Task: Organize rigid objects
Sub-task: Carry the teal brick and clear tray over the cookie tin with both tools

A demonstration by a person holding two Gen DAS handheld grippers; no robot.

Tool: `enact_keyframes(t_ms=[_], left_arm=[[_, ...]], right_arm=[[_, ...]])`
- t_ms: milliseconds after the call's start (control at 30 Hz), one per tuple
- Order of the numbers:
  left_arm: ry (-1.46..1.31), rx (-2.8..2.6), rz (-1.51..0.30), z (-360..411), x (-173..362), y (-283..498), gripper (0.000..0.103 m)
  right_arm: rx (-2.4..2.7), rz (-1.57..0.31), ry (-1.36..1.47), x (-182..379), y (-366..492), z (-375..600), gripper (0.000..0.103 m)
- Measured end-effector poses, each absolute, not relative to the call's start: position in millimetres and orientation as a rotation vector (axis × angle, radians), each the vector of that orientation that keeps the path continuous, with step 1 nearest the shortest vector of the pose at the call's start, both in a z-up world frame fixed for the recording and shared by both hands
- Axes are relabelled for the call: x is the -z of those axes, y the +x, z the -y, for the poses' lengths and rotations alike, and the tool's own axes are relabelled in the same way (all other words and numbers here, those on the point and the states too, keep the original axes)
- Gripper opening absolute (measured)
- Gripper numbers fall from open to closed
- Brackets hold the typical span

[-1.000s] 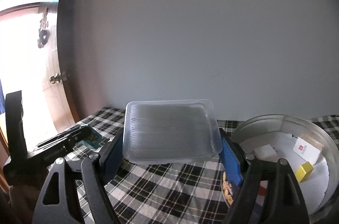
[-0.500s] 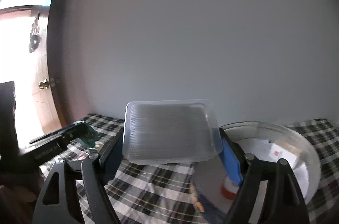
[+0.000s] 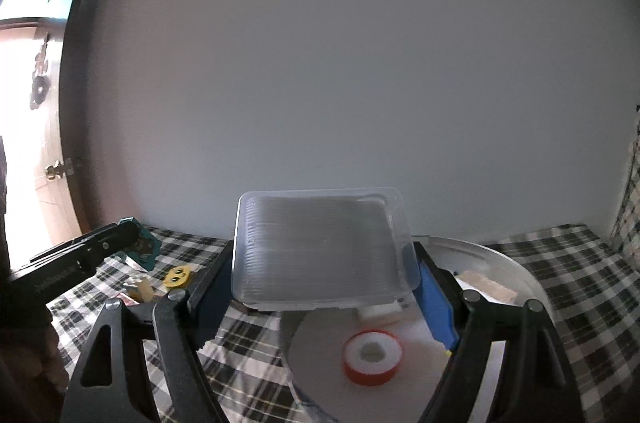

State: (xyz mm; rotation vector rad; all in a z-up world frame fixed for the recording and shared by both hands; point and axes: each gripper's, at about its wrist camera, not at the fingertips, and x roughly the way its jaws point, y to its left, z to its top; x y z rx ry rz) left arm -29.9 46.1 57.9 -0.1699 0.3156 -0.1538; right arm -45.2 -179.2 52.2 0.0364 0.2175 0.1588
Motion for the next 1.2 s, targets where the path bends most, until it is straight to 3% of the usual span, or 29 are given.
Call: enact_keyframes(t_ms=[1200], left_arm=[[-0.103, 0.342, -0.371, 71.7, -54.4, 9.1, 0.031]], right_arm=[[0.147, -0.207, 0.042, -63.2, -39.2, 272.2, 0.082]])
